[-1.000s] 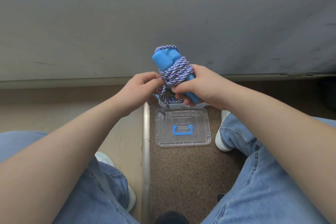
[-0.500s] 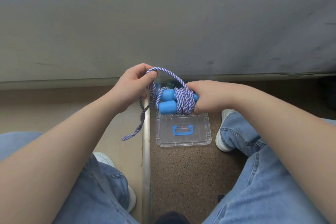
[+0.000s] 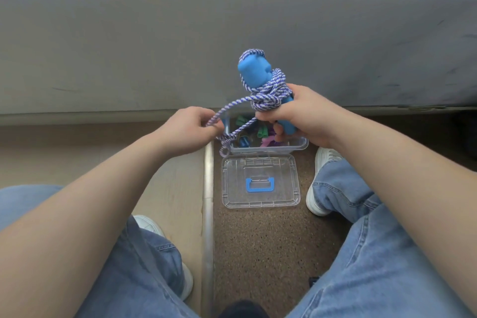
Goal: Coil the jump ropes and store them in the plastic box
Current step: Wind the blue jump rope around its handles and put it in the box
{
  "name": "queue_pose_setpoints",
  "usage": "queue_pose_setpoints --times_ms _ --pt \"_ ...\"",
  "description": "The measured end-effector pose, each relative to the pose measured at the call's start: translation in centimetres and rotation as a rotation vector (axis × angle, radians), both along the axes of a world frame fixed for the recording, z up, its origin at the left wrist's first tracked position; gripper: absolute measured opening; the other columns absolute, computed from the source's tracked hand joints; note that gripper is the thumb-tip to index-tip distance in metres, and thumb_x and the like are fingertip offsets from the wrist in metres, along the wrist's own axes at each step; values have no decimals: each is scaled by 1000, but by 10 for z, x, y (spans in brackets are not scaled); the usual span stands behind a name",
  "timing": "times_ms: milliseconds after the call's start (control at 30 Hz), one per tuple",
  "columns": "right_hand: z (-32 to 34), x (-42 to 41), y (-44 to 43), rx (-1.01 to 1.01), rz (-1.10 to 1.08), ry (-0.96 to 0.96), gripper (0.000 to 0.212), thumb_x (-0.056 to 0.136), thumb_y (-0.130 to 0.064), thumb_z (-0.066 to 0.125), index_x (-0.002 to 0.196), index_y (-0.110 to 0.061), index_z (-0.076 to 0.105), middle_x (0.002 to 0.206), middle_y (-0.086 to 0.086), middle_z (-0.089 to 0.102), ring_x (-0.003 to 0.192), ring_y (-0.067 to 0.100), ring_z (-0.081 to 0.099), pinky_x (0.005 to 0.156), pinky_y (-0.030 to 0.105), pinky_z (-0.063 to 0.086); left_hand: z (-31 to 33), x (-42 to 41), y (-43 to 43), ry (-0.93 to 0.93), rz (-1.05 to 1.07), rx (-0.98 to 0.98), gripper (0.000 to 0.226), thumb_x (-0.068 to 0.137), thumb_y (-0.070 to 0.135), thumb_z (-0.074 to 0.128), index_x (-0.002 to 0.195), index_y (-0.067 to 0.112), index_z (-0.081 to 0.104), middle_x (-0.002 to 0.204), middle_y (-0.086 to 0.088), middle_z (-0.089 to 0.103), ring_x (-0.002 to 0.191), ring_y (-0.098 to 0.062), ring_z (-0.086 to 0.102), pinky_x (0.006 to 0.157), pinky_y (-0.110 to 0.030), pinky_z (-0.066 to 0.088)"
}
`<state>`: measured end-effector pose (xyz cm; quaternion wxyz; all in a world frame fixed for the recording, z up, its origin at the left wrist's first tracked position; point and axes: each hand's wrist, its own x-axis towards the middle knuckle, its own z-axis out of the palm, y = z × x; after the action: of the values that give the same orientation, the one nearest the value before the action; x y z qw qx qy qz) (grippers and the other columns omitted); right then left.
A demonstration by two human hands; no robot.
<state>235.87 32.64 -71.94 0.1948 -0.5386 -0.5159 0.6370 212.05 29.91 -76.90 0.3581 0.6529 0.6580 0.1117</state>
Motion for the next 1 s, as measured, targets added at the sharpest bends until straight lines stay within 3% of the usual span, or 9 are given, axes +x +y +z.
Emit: queue_pose_setpoints --times_ms 100,200,300,433,567,733,833,933,1000 --pt "-2 -1 -3 29 98 -217 24 81 -11 80 98 -13 63 77 12 69 57 22 57 47 27 49 3 3 1 -189 101 29 39 99 42 49 72 26 73 83 -3 73 77 -14 65 78 -34 49" --pt "-7 -5 -10 55 181 -414 26 79 -11 77 98 -4 61 77 17 67 45 19 50 43 25 45 4 5 1 -562 126 -60 16 90 12 64 106 11 69 95 -3 71 82 -8 68 77 -21 53" --pt "-6 -10 -14 -27 232 -316 19 81 -10 76 84 -11 58 63 8 53 46 19 45 49 30 47 -3 4 2 -622 87 -129 60 74 23 71 132 17 57 124 0 69 112 -10 65 94 -26 51" --pt "8 -10 -14 -234 346 -237 21 85 -12 74 82 -14 53 59 3 50 46 15 43 49 27 44 -2 12 3 -660 129 -64 35 87 -4 54 113 12 69 104 2 75 92 -7 67 77 -19 51" --pt "16 -7 -16 -299 535 -449 17 85 -11 74 88 -9 57 54 4 50 42 15 44 44 23 45 5 12 8 -781 316 35 33 92 -8 47 96 13 71 84 -2 75 77 -9 71 74 -19 53" --pt "23 -12 -27 -206 786 -319 16 84 -3 73 80 -10 60 55 5 52 42 17 46 47 24 43 0 18 1 -718 214 -198 30 96 -3 45 95 13 71 85 -10 75 72 -14 71 84 -32 56" --pt "25 -17 -26 -100 620 -96 15 82 5 70 83 -7 61 66 17 53 47 20 46 49 29 41 -7 19 -14 -746 69 -200 18 76 24 63 89 13 68 84 10 74 81 -5 66 86 -30 53" --pt "20 -15 -16 -43 288 -38 10 83 4 67 90 -3 63 69 19 54 52 22 45 46 26 37 3 28 -21 -958 -43 -525 32 79 33 57 101 15 71 93 -18 69 90 -28 63 87 -39 46" --pt "15 -11 -7 -32 111 -49 12 83 1 67 81 -8 60 64 13 53 55 23 47 46 25 37 8 30 -21 -1000 -97 -670 38 90 36 48 112 11 66 77 -16 62 76 -30 60 91 -45 44"
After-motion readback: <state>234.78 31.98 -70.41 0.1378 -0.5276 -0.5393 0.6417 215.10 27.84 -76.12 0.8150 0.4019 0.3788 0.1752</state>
